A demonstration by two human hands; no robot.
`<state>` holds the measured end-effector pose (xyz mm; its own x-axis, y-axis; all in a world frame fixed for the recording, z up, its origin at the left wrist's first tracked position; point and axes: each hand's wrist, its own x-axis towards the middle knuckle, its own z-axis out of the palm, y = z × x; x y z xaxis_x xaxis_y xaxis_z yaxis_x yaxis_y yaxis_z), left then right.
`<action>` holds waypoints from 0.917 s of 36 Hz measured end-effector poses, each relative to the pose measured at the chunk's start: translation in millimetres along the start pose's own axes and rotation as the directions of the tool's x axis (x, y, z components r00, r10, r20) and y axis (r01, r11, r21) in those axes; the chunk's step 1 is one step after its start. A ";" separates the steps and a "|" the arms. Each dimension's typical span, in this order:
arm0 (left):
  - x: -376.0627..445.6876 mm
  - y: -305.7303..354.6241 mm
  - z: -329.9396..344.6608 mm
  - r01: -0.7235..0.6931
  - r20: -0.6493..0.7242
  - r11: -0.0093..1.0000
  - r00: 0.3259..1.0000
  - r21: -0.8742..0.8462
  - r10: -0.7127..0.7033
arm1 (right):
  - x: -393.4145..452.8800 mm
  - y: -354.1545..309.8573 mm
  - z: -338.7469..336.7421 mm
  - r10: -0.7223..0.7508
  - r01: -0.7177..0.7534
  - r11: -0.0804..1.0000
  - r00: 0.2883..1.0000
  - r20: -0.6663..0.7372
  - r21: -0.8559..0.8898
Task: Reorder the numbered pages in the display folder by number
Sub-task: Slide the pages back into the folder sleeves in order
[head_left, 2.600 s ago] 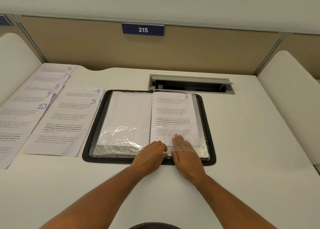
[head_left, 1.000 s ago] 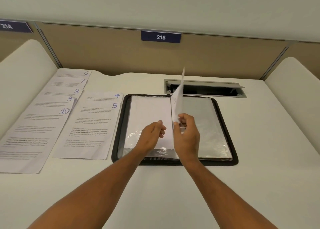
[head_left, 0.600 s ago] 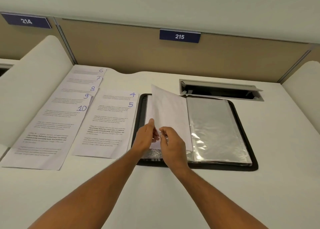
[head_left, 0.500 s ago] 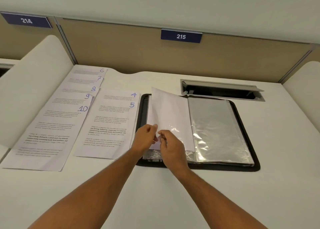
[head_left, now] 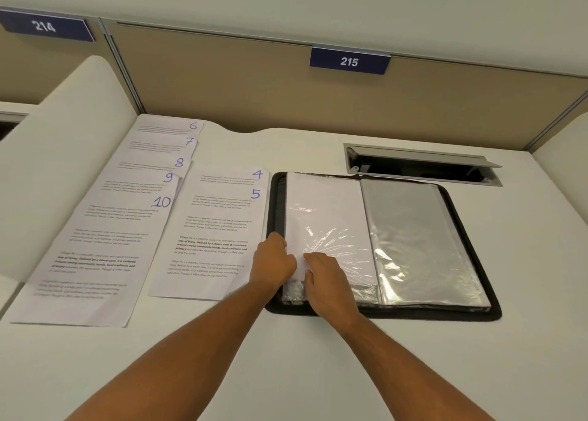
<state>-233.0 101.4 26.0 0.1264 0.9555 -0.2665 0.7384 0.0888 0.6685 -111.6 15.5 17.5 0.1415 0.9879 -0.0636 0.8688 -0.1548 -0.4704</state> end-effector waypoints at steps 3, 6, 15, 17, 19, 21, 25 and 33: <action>6.6 -2.4 -4.4 -0.036 0.020 0.996 0.999 0.078 0.034 | 8.4 5.1 5.5 -0.084 0.084 0.983 0.996 0.006 -0.162; 14.5 -7.1 -15.6 -0.061 0.027 0.992 0.998 0.106 0.058 | 22.4 7.0 7.9 -0.106 0.104 0.960 0.994 0.004 -0.259; 70.1 -33.7 -69.5 -0.044 -0.095 0.996 0.994 0.073 0.050 | 79.3 -13.9 5.7 -0.143 0.138 0.959 0.990 0.000 -0.248; 88.0 -38.9 -84.2 -0.048 -0.131 0.994 0.989 0.100 0.061 | 97.0 -18.5 7.0 -0.127 0.125 0.968 0.992 0.003 -0.217; 107.0 -45.1 -100.1 -0.062 -0.164 0.989 0.983 0.137 0.084 | 115.6 -24.2 6.7 -0.110 0.108 0.977 0.994 0.003 -0.182; 126.2 -51.2 -116.4 -0.072 -0.193 0.983 0.976 0.166 0.104 | 134.8 -30.8 6.0 -0.105 0.103 0.980 0.994 -0.003 -0.173; 163.5 -62.6 -143.9 -0.096 -0.215 0.969 0.966 0.227 0.146 | 174.3 -45.2 3.6 -0.081 0.078 0.986 0.997 -0.019 -0.151; 217.8 -80.1 -172.6 -0.087 -0.176 0.942 0.973 0.324 0.151 | 251.7 -63.4 1.5 -0.092 0.094 0.987 0.996 0.024 -0.133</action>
<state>-379.0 350.9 34.3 0.1176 0.9924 -0.0363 0.8991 -0.0909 0.4282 -131.8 274.0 30.0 0.0499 0.9979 -0.0411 0.9338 -0.0613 -0.3526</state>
